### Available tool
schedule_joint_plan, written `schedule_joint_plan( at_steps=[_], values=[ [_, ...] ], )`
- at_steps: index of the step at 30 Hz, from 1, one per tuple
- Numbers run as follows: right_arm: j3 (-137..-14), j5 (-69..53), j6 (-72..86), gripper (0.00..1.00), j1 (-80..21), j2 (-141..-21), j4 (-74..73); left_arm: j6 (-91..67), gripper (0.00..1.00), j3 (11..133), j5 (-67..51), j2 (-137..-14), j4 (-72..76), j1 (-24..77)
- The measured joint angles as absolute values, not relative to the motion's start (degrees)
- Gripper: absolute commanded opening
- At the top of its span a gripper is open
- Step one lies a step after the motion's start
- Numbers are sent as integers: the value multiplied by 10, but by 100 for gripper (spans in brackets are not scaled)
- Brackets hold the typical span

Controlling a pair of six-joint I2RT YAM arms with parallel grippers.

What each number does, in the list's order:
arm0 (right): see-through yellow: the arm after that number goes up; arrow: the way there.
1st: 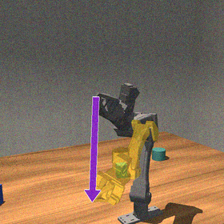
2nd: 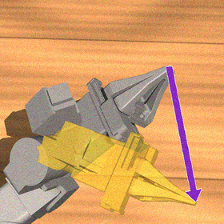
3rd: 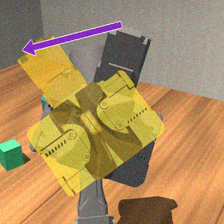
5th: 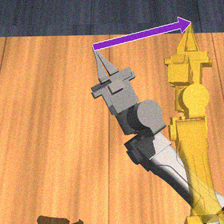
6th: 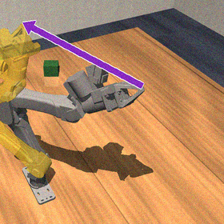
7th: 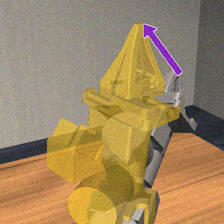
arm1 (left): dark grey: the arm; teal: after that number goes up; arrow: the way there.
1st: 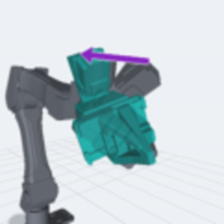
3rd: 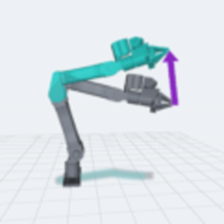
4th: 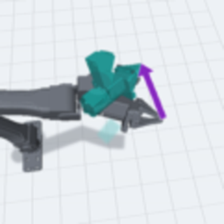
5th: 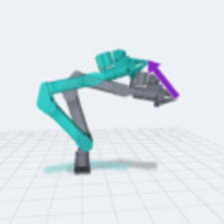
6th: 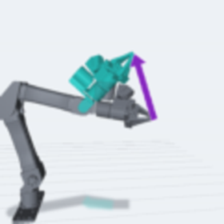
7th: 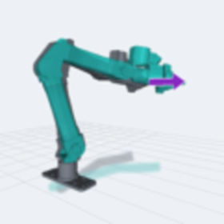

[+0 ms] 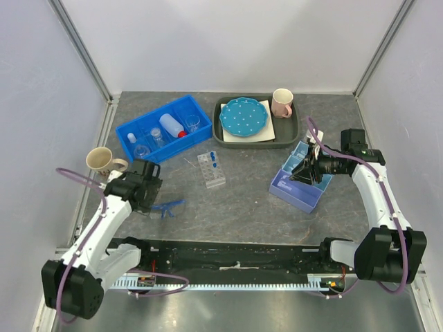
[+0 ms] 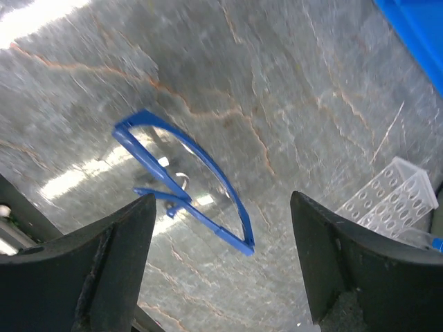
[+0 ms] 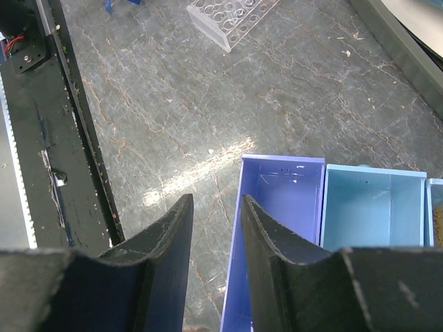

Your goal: Organize the chemistry lab equipment

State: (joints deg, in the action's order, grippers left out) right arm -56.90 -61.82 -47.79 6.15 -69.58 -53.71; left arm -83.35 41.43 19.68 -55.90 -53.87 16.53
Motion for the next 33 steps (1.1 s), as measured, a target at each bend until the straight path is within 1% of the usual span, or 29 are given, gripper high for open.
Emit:
schedule_joint_plan(
  at_steps=[4, 7, 12, 13, 14, 17, 22, 25, 26, 29, 31, 32, 33],
  values=[
    [-569, -618, -478, 41, 62, -700, -537, -782, 81, 388, 189, -526, -532, 98],
    [-569, -617, -478, 42, 62, -703, -537, -753, 80, 380, 179, -538, -529, 74],
    [-569, -616, -478, 42, 62, -704, -537, -727, 75, 373, 161, -552, -503, 67],
    [-569, -616, -478, 42, 62, -704, -537, -724, 74, 370, 158, -555, -498, 67],
    [-569, -616, -478, 42, 62, -704, -537, -722, 70, 367, 155, -559, -491, 67],
    [-569, -616, -478, 42, 62, -704, -537, -717, 66, 352, 142, -577, -469, 65],
    [-569, -616, -478, 42, 62, -707, -537, -713, 60, 336, 124, -598, -446, 64],
    [-569, -616, -478, 42, 62, -710, -537, -711, 55, 333, 120, -600, -435, 64],
    [-569, -616, -478, 42, 62, -710, -537, -711, 48, 330, 119, -600, -431, 64],
    [-569, -616, -478, 42, 62, -710, -537, -708, 39, 320, 118, -600, -423, 64],
    [-569, -616, -478, 42, 62, -710, -537, -706, 35, 312, 118, -600, -417, 64],
    [-569, -616, -478, 42, 62, -710, -537, -706, 28, 310, 118, -600, -416, 64],
    [-569, -616, -478, 42, 62, -710, -537, -705, 26, 307, 118, -600, -415, 64]
  ],
)
